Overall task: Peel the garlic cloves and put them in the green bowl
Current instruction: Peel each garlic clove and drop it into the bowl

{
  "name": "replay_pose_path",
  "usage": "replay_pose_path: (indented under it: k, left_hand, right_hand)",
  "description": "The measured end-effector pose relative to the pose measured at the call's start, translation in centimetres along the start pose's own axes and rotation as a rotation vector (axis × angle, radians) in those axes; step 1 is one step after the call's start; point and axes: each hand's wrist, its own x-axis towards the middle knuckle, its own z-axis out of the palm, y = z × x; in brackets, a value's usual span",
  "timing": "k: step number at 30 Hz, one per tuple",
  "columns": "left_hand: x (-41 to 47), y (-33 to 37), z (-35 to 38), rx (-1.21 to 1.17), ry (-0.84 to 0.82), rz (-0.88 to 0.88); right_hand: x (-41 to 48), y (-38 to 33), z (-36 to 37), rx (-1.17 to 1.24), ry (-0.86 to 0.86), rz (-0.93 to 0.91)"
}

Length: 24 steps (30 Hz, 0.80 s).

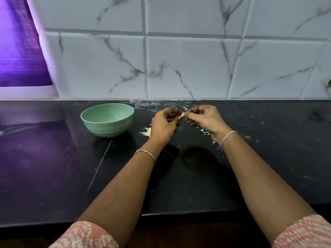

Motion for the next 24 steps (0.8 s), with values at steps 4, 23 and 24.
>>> replay_pose_path:
  k: [4, 23, 24]
  left_hand:
    - [0.07, -0.13, 0.01, 0.104, 0.034, 0.032]
    - [0.13, -0.12, -0.29, 0.235, 0.049, 0.071]
    - [0.14, -0.15, -0.30, 0.235, 0.049, 0.074]
  right_hand:
    - [0.03, 0.15, 0.11, -0.018, -0.016, -0.002]
    - [-0.15, -0.06, 0.07, 0.039, -0.053, 0.012]
    - [-0.15, -0.03, 0.12, 0.039, -0.050, 0.009]
